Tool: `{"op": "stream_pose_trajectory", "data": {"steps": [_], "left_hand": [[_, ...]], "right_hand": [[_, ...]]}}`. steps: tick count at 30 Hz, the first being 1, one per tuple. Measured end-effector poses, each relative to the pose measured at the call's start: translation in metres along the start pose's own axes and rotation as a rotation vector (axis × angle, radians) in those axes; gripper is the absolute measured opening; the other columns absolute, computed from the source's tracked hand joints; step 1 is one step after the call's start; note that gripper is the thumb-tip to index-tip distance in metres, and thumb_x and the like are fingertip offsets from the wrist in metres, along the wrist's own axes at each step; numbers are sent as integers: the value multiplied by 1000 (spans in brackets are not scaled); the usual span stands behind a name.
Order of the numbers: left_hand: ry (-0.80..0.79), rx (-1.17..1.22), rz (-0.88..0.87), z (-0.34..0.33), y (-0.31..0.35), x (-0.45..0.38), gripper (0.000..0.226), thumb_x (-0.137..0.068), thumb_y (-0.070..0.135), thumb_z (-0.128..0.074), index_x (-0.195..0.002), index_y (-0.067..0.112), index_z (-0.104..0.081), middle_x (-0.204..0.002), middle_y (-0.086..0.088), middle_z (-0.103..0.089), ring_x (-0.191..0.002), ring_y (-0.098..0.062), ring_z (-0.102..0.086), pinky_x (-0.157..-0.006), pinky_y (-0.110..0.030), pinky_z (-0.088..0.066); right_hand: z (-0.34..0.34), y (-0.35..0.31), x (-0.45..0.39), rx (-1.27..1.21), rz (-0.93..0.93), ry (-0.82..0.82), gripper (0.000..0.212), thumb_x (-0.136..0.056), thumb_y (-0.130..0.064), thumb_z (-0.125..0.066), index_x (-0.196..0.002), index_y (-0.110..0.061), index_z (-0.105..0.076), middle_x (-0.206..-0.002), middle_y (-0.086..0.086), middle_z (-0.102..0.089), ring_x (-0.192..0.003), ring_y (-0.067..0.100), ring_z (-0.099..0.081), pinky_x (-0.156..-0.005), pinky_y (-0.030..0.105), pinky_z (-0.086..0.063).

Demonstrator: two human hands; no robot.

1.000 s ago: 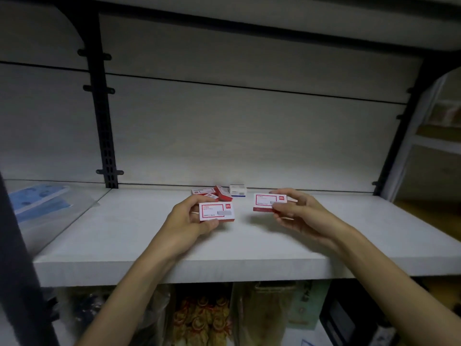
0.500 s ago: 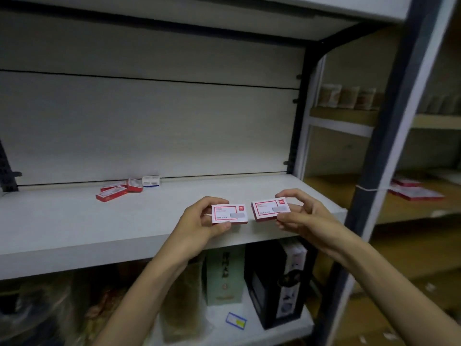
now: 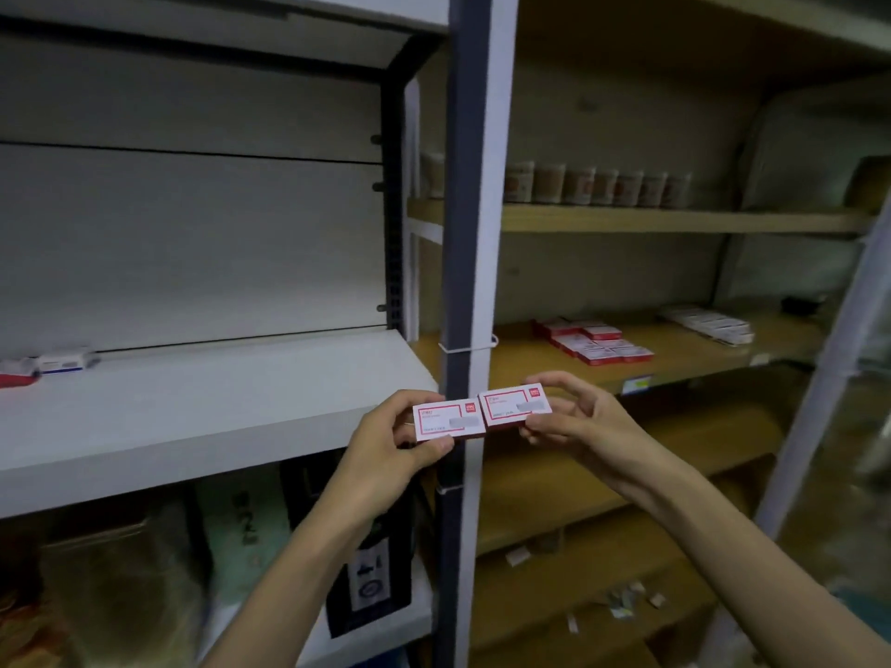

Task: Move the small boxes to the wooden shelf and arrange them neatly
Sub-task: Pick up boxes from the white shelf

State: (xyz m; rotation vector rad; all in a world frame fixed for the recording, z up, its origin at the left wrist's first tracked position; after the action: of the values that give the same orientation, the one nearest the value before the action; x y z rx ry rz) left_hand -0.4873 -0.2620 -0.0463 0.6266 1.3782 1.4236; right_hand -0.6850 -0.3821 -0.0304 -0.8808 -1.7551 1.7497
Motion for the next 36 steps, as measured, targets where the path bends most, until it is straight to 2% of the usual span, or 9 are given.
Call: {"op": "stream_pose_trajectory", "data": {"steps": [3, 6, 11, 17, 21, 23, 28, 33, 36], "left_hand": [[-13, -20, 0, -44, 1, -21, 40, -88, 9, -74, -119, 31, -61, -114, 13, -71, -112, -5, -64, -96, -32, -56], [-20, -17, 15, -85, 1, -43, 40, -89, 13, -73, -120, 34, -59, -114, 14, -68, -112, -4, -62, -94, -26, -56], [22, -46, 7, -142, -2, -88, 41, -89, 17, -73, -122, 35, -56, -112, 19, -62, -104, 2, -57, -77, -15, -52], [60, 1, 63, -191, -7, -158, 38, -89, 10, -73, -119, 28, -60, -109, 14, -66, -104, -3, -60, -76, -15, -51], [74, -49, 90, -212, -14, -202, 35, -89, 11, -73, -117, 28, -62, -109, 13, -65, -98, -2, -57, -73, -15, -44], [99, -108, 93, -219, -19, -225, 33, -88, 15, -74, -115, 30, -62, -115, 8, -62, -99, -6, -57, -77, -19, -45], [190, -383, 129, -235, -26, -278, 32, -87, 33, -75, -117, 30, -64, -122, 3, -37, -112, -18, -48, -106, -36, -41], [238, -645, 113, -257, -30, -320, 37, -91, 39, -69, -124, 26, -61, -140, -8, -41, -133, -28, -38, -111, -41, -35], [263, -719, 147, -265, -36, -335, 38, -91, 42, -67, -125, 26, -62, -146, -11, -45, -139, -32, -35, -114, -45, -35]], "right_hand": [[44, 2, -2, -7, -13, 39, 56, -76, -2, -76, -128, -13, -58, -112, 17, -74, -100, 30, -72, -87, 35, -60], [84, 5, -8, -3, -13, 70, 61, -71, -3, -78, -127, -15, -58, -112, 15, -74, -104, 28, -72, -88, 36, -56], [150, 7, -37, 14, -30, 94, 54, -79, 0, -76, -126, -20, -60, -109, 14, -75, -94, 22, -74, -76, 27, -59], [220, 3, -94, 149, -33, 93, 52, -79, -4, -79, -125, -21, -62, -105, 8, -77, -91, 21, -75, -78, 29, -59], [256, 1, -130, 211, -6, 84, 50, -79, -8, -80, -123, -20, -62, -107, 6, -77, -99, 22, -74, -81, 30, -58], [274, -1, -145, 238, 22, 121, 50, -78, -12, -82, -123, -21, -62, -104, 3, -78, -99, 19, -74, -79, 27, -56], [312, 1, -179, 319, 32, 177, 43, -80, -14, -81, -118, -22, -62, -91, 0, -79, -80, 9, -75, -64, 17, -52], [344, 12, -210, 338, 2, 175, 47, -76, -13, -84, -117, -18, -62, -92, 3, -79, -83, 16, -76, -69, 26, -56], [352, 17, -220, 391, -14, 130, 46, -75, -16, -84, -116, -19, -64, -103, 5, -74, -89, 17, -74, -66, 23, -57]]}}
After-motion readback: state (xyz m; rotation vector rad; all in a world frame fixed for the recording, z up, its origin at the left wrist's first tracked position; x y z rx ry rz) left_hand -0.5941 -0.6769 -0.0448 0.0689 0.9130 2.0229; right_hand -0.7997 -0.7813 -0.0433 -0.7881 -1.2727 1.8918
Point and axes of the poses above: each hand's wrist, its own x-axis away from the middle knuckle, its own z-axis out of the back of the hand, y = z × x, the point moved 5 cm from there along -x, towards the middle knuckle
